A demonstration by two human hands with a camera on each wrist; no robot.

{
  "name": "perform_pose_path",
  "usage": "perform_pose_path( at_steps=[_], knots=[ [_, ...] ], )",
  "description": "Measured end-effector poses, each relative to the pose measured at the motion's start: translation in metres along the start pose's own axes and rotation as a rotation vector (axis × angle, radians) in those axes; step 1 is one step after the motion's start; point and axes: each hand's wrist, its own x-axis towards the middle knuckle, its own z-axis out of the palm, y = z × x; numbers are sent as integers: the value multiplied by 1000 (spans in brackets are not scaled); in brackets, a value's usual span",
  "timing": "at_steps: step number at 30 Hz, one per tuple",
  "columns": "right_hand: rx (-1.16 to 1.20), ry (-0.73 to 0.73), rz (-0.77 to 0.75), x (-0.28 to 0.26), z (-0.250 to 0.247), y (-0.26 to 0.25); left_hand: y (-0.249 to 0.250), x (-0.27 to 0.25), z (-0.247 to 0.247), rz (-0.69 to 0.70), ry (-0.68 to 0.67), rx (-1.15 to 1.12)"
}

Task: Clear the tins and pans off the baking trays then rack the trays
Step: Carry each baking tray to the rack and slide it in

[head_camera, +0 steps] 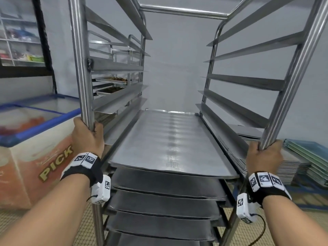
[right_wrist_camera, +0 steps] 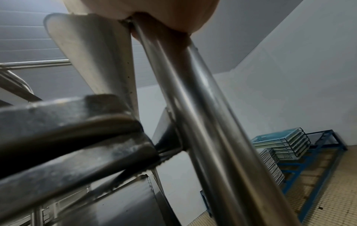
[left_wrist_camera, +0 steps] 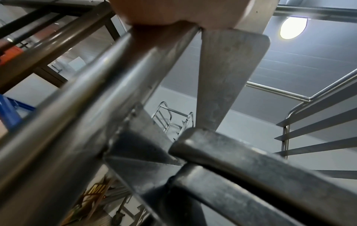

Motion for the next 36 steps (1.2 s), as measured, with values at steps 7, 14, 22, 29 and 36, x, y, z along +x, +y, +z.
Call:
perform_pose_path(
  at_steps=[7, 14, 22, 29, 36],
  knots=[
    [-21, 9, 47, 29, 80, 6, -20, 44, 72, -45, -56, -13],
    [-1, -19, 81, 63, 155, 23, -34, 81, 143, -46, -44, -8],
    [7, 41, -10, 111, 255, 61, -67, 129, 241, 21, 8, -8],
    [-33, 45, 26, 155, 327, 79, -73, 160, 318, -84, -37, 42],
    [-53, 26, 27, 192, 387, 97, -77, 185, 384, -122, -59, 66]
  ],
)
